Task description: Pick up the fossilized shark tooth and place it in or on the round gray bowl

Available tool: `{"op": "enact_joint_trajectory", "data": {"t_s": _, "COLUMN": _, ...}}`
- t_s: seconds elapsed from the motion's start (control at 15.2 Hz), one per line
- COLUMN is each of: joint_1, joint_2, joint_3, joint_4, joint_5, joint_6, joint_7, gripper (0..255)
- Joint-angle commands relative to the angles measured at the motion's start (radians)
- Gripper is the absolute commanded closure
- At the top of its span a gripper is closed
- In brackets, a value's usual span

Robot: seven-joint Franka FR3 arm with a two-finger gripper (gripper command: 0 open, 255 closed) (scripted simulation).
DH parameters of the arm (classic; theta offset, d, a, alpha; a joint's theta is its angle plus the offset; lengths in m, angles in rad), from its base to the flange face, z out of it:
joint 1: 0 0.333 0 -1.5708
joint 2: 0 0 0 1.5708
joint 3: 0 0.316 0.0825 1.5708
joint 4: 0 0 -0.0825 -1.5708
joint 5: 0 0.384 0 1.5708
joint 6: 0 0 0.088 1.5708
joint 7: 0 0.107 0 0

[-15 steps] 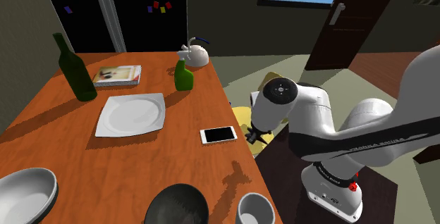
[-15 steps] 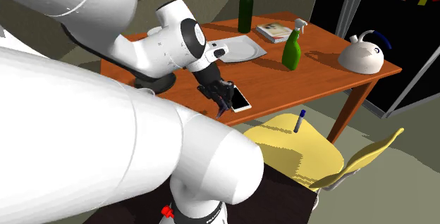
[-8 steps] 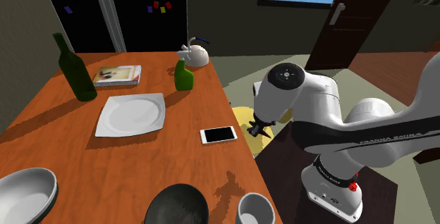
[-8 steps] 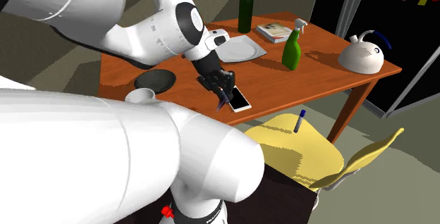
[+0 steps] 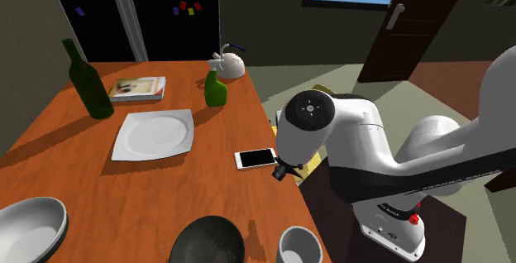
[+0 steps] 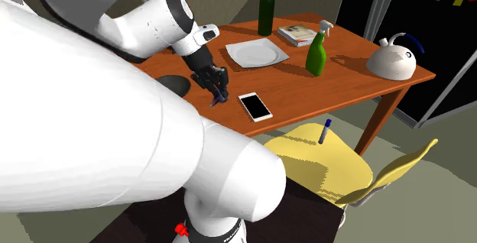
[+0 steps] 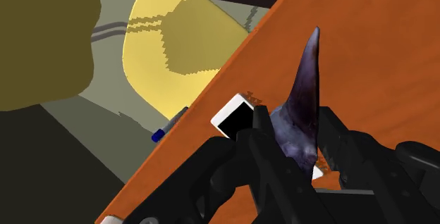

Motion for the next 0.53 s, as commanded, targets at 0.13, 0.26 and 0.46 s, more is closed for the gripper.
{"op": "enact_joint_trajectory", "data": {"t_s": 0.13, "joint_1": -0.07, "joint_2": 0.13, "joint_3": 0.136, "joint_4": 0.132, "joint_5": -0.038, "joint_6": -0.025, "joint_7": 0.126, "gripper": 255}}
{"op": "enact_joint_trajectory", "data": {"t_s": 0.26, "joint_1": -0.121, "joint_2": 0.202, "joint_3": 0.215, "joint_4": 0.202, "joint_5": -0.075, "joint_6": -0.042, "joint_7": 0.195, "gripper": 255}}
{"op": "enact_joint_trajectory", "data": {"t_s": 0.46, "joint_1": -0.227, "joint_2": 0.336, "joint_3": 0.363, "joint_4": 0.314, "joint_5": -0.168, "joint_6": -0.081, "joint_7": 0.321, "gripper": 255}}
